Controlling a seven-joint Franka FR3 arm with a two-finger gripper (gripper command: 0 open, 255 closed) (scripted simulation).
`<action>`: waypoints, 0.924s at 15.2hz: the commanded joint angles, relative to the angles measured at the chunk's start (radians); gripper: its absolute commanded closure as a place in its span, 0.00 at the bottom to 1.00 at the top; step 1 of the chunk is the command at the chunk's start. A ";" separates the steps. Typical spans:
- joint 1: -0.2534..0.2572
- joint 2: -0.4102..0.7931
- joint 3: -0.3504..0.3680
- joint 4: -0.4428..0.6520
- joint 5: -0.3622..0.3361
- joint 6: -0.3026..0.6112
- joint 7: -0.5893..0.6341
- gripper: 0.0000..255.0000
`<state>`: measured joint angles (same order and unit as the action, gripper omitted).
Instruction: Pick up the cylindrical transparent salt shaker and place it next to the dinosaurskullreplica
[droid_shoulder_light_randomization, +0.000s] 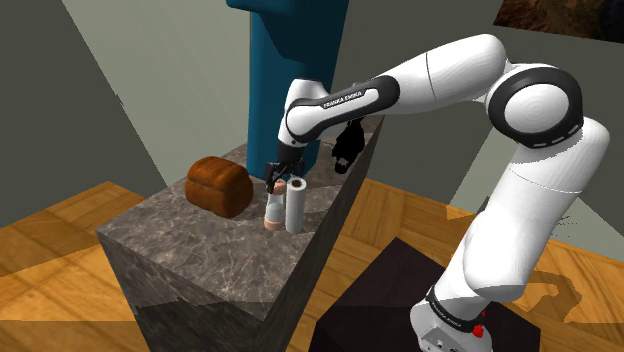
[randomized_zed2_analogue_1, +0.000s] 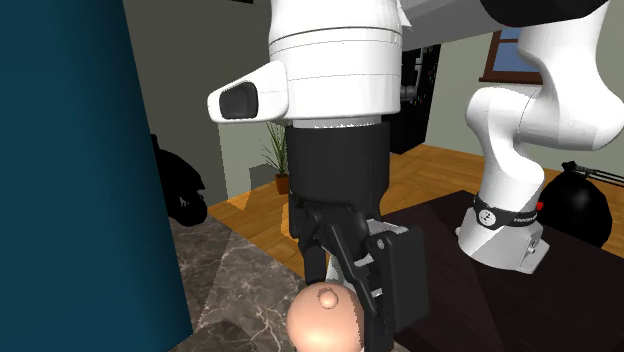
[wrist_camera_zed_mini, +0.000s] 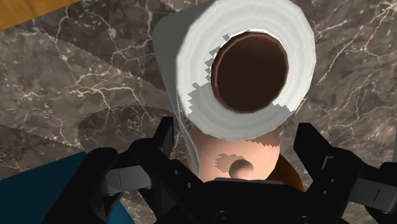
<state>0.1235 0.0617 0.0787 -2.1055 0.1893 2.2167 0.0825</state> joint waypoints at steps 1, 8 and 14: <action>0.000 0.000 0.000 0.000 0.000 0.000 0.000 0.00; 0.000 0.000 0.000 0.000 0.000 0.000 0.000 1.00; -0.001 -0.012 0.000 0.013 -0.002 -0.025 0.004 1.00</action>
<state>0.1236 0.0544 0.0789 -2.0966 0.1878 2.2008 0.0860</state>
